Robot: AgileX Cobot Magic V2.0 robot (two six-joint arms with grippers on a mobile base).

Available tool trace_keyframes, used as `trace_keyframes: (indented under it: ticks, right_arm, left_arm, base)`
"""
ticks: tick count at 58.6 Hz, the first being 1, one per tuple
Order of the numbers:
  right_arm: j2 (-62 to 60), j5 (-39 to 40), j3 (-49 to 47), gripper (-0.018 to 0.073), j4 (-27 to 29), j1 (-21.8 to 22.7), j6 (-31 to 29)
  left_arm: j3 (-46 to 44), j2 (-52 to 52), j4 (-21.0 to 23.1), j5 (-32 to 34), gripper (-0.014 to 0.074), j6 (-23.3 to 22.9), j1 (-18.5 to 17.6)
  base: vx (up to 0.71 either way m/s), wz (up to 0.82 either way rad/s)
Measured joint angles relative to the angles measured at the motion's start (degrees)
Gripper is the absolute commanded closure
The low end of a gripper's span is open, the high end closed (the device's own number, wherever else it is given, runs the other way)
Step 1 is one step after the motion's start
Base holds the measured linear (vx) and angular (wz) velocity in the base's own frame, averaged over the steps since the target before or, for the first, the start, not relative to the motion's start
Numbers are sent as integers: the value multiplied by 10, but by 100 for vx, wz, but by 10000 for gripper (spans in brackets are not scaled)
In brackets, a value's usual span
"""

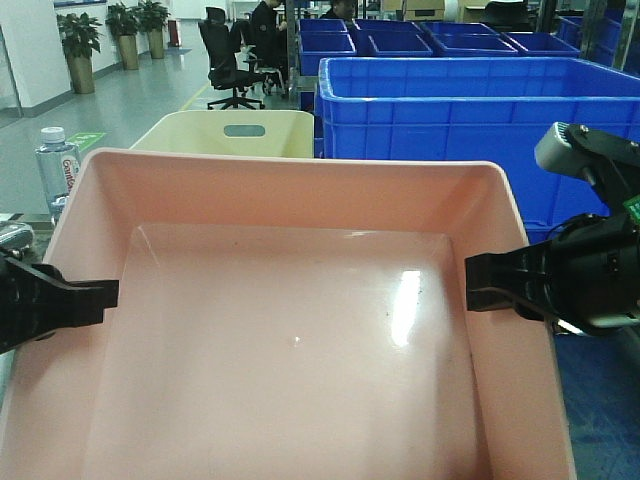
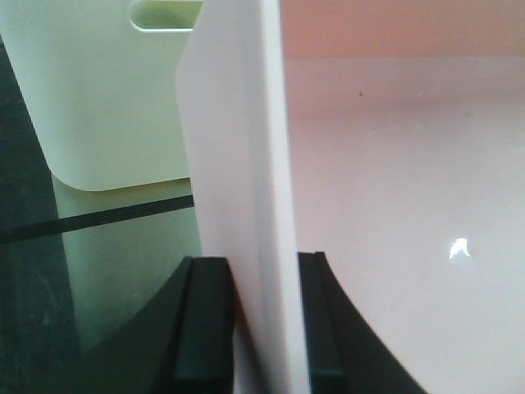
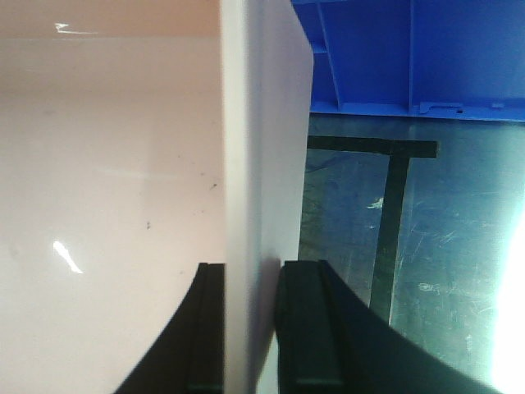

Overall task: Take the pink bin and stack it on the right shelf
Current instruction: 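Lower the pink bin onto the table in front of the cream bin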

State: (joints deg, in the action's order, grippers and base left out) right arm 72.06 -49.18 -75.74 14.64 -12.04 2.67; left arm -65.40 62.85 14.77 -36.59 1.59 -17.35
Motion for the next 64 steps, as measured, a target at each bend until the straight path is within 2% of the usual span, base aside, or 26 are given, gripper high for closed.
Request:
trace_keyframes:
  ticks: [42,53,64]
  right_arm:
    - [10,9,0,568,8,0,0]
    - [79,-11,0,567,34,4,-7]
    - [154,-1,1,559,51,7,-14]
  left_arm:
    - [0,6,-2,0,598,-1,0]
    - [0,61,-20,-41,598,-16,1]
    - [0,129,-33,-41,596,-21,5]
  base:
    - [0,0]
    - [0,0]
    - [0,0]
